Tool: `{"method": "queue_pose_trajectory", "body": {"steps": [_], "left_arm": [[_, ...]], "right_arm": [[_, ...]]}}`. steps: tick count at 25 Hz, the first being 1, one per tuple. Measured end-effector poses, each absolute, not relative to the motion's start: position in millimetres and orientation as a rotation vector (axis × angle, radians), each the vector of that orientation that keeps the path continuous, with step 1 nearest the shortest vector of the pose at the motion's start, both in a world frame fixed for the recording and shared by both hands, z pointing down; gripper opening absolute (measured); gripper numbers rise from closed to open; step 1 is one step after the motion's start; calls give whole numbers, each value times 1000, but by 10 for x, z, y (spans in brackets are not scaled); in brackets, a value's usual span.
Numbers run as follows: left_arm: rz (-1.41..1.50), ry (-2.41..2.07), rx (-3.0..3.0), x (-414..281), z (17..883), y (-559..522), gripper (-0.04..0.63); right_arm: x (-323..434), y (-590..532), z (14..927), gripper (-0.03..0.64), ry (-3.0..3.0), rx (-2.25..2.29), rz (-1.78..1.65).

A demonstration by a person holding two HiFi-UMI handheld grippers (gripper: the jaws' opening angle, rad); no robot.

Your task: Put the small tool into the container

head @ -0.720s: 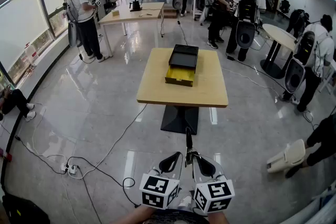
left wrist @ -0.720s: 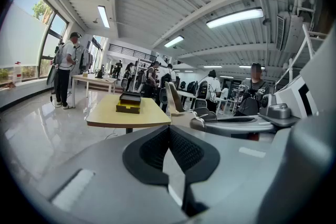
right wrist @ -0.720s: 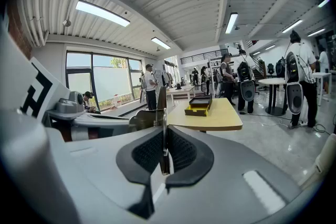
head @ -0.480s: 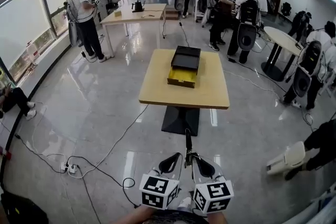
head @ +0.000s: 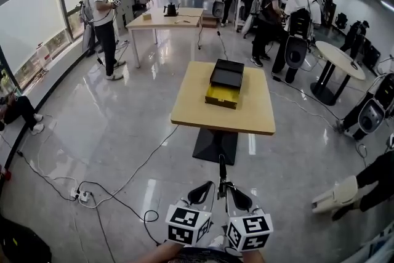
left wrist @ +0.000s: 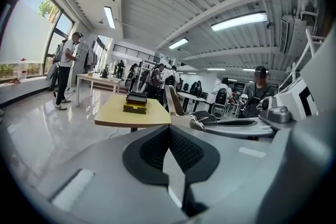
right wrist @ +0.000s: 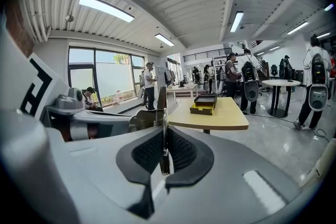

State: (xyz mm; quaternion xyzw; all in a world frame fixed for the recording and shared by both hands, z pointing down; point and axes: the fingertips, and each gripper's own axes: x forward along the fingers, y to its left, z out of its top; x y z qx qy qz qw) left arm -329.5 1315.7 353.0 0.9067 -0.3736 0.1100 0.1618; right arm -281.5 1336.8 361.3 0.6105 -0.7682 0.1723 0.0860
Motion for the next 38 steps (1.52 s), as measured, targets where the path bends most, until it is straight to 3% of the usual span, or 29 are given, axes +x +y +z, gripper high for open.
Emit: {"method": "queue_pose_trajectory", "body": {"steps": [10,17,38], "left_arm": [[304,-1050,2582,-4490,3849,13126,2],[317,-1032,2583,-4499,4010,12602,2],[360,-1126,2542,-811,4094,8425,2]], "right_arm": [[-3997,13364,3933,8,-2273,1825,513],[-4012,12836,4081,8,-2268,1830,522],[-290,8615,4214,8,-2347,1748,556]]}}
